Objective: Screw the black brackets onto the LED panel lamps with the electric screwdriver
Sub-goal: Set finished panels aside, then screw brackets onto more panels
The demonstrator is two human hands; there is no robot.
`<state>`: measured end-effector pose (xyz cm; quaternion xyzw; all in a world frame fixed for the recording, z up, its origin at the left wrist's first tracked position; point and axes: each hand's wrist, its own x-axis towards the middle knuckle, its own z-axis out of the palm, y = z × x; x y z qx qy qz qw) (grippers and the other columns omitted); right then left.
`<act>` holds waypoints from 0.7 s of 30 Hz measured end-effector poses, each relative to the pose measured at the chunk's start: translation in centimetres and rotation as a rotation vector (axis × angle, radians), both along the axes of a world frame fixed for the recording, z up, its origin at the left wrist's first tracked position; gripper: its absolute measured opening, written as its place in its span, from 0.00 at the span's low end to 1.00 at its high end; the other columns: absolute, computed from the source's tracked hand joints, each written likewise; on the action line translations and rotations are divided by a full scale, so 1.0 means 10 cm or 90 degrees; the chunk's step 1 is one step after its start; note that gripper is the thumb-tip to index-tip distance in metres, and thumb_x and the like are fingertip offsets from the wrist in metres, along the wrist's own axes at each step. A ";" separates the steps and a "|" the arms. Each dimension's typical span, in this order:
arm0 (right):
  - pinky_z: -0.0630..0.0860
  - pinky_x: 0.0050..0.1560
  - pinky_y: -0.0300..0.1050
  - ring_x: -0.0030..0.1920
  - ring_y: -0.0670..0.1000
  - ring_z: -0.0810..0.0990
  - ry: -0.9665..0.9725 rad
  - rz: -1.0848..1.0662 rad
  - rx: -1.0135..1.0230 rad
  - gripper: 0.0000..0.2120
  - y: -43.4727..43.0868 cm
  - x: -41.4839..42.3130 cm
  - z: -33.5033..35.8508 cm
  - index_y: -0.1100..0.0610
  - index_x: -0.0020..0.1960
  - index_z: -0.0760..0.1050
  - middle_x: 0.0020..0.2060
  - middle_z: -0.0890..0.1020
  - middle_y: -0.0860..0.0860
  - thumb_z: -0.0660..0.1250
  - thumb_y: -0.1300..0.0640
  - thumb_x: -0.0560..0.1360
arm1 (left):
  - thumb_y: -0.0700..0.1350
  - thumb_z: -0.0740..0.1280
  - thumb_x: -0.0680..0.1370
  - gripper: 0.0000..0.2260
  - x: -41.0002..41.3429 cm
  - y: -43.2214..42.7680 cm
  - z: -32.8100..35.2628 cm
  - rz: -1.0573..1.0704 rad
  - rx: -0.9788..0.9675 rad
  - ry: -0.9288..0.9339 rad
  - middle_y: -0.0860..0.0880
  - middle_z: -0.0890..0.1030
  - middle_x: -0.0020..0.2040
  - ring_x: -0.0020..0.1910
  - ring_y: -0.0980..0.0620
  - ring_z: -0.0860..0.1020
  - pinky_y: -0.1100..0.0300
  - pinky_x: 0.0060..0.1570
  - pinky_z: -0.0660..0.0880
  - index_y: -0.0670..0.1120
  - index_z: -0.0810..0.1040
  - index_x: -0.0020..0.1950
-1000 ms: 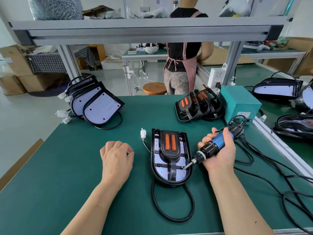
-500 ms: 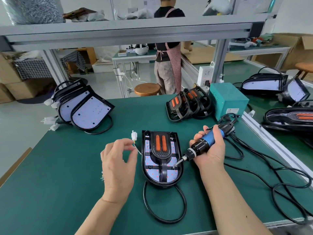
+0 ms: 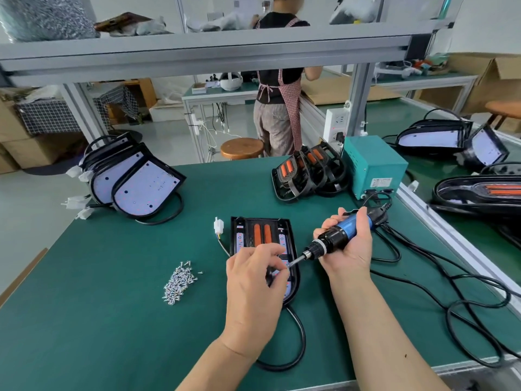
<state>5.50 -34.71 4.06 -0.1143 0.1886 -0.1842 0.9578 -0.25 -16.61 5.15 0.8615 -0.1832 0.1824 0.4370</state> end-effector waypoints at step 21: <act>0.64 0.35 0.37 0.29 0.45 0.75 0.012 -0.003 -0.010 0.16 0.01 0.00 0.00 0.54 0.51 0.73 0.33 0.76 0.46 0.68 0.41 0.78 | 0.36 0.75 0.71 0.16 0.01 -0.05 -0.01 0.026 0.003 0.000 0.63 0.79 0.37 0.46 0.61 0.72 0.70 0.60 0.59 0.54 0.79 0.52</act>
